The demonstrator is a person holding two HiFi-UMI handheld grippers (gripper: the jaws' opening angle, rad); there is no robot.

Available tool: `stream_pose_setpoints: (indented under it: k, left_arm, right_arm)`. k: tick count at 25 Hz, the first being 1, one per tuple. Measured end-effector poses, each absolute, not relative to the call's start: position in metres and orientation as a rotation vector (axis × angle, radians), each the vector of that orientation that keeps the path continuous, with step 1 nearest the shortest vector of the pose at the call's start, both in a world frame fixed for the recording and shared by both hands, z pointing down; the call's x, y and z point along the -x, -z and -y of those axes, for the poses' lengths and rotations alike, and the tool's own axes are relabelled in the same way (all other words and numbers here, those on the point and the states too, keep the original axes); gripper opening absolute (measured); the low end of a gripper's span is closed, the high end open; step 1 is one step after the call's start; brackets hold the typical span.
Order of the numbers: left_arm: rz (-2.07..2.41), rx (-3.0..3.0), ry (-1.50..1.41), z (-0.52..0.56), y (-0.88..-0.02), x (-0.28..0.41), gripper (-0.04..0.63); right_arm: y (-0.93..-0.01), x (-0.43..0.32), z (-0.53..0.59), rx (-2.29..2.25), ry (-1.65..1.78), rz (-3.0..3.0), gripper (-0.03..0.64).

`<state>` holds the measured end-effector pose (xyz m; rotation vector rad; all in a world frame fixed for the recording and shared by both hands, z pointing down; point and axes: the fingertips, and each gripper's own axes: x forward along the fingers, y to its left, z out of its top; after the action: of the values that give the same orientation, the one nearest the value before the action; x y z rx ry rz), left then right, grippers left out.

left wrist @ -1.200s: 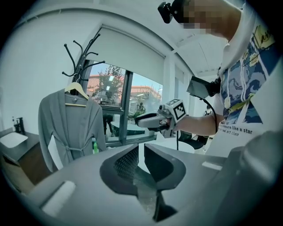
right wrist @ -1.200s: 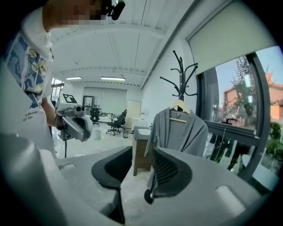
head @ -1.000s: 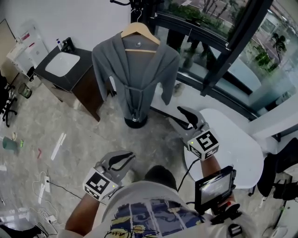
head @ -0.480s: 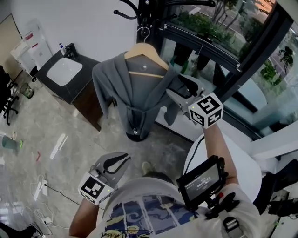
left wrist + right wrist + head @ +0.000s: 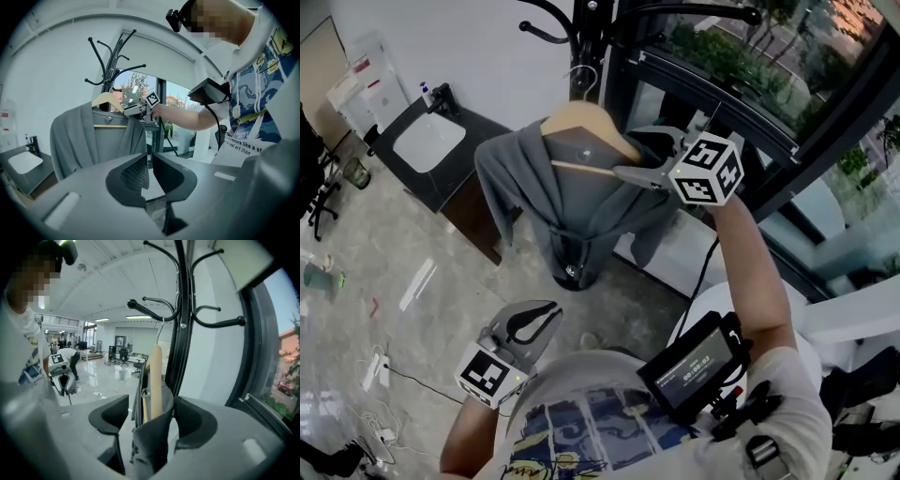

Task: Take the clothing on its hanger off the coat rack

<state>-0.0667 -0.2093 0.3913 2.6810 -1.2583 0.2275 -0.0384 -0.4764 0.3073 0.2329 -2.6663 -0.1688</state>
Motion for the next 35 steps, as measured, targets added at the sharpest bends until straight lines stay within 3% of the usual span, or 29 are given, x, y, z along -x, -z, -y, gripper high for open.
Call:
stream_pose_setpoints:
  k: [12, 13, 16, 35]
  left_arm:
    - [1.324, -2.695, -0.249, 0.234, -0.394, 0.059, 0.043]
    - [1.326, -2.695, -0.251, 0.235, -0.393, 0.058, 0.043]
    - [1.334, -2.678, -0.25, 0.236, -0.395, 0.058, 0.043]
    - [1.284, -2.702, -0.289, 0.235, -0.397, 0.066, 0.04]
  right_arm:
    - [-0.344, 0.079, 0.472, 0.158, -0.027, 2.445, 0.279]
    - [-0.343, 0.081, 0.473, 0.156, -0.018, 2.441, 0.247]
    - [-0.34, 0.082, 0.479, 0.13, 0.017, 2.44, 0.048]
    - [-0.314, 0.075, 0.482, -0.008, 0.142, 2.502, 0.017]
